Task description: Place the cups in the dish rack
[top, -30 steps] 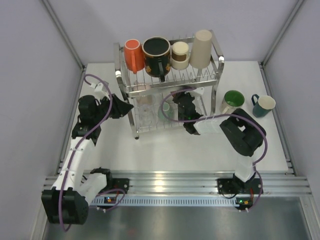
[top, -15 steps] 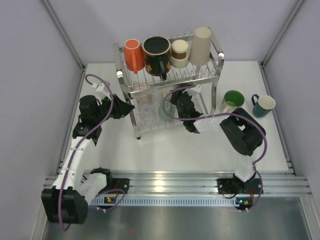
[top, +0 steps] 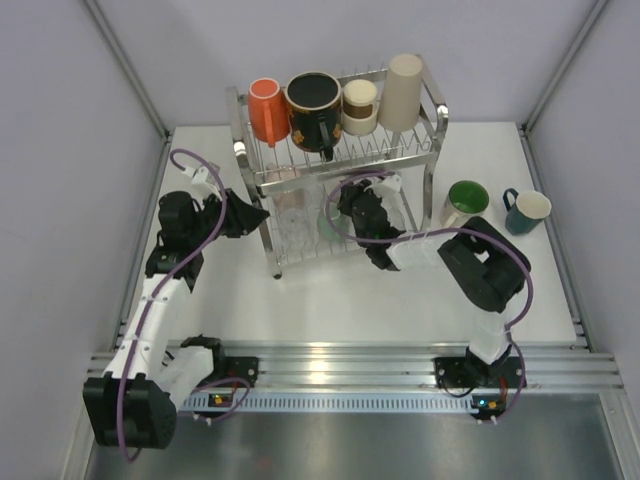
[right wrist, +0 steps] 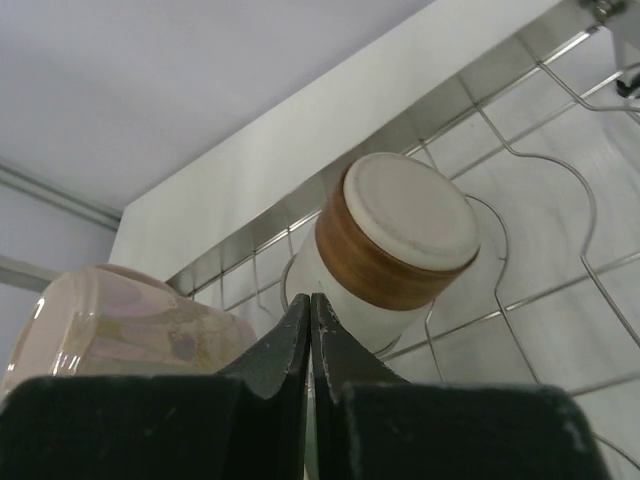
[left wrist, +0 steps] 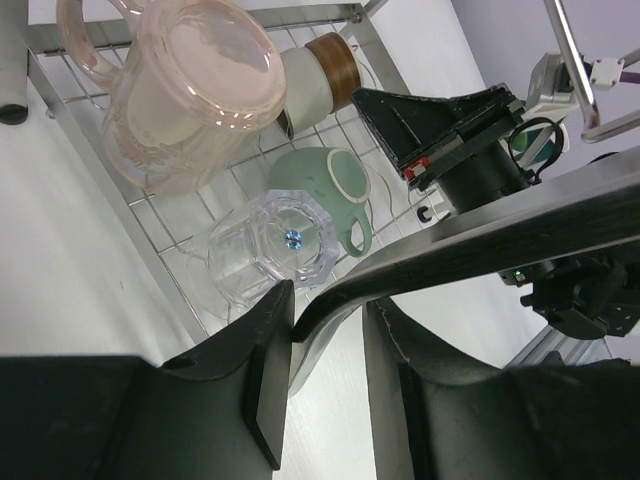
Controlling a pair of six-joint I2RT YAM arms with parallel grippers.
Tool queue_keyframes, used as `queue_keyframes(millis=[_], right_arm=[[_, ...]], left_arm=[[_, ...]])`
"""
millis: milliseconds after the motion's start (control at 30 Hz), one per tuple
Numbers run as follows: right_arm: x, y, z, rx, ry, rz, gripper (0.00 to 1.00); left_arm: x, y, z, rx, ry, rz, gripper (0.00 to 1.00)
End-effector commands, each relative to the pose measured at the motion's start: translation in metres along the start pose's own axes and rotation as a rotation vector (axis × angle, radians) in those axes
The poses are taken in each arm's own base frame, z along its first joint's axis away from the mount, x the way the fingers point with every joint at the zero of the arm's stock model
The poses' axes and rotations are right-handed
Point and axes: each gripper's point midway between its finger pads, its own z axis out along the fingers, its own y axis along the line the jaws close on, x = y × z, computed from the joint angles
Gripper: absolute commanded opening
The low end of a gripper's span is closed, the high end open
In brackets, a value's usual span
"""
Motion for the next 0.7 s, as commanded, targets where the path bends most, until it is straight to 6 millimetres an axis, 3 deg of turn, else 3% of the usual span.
queue_keyframes(millis=[0,333,667], right_arm=[[-0.026,0.006,-0.001,0.094,-0.113,0.05,0.0],[-0.049,-0.011,0.013,0.273,-0.21,-0.054,0.0],[-0.032,-0.019,0.037,0.293,-0.075,-0.037,0.0]], left_arm=[[-0.019,-0.024,-0.005,0.087,-0.067,0.019,0.0],[-0.014,-0.02,-0.002,0.084,-0.049,0.014,0.0],[-0.015,-0.015,0.002,0.077,-0.063,0.02,0.0]])
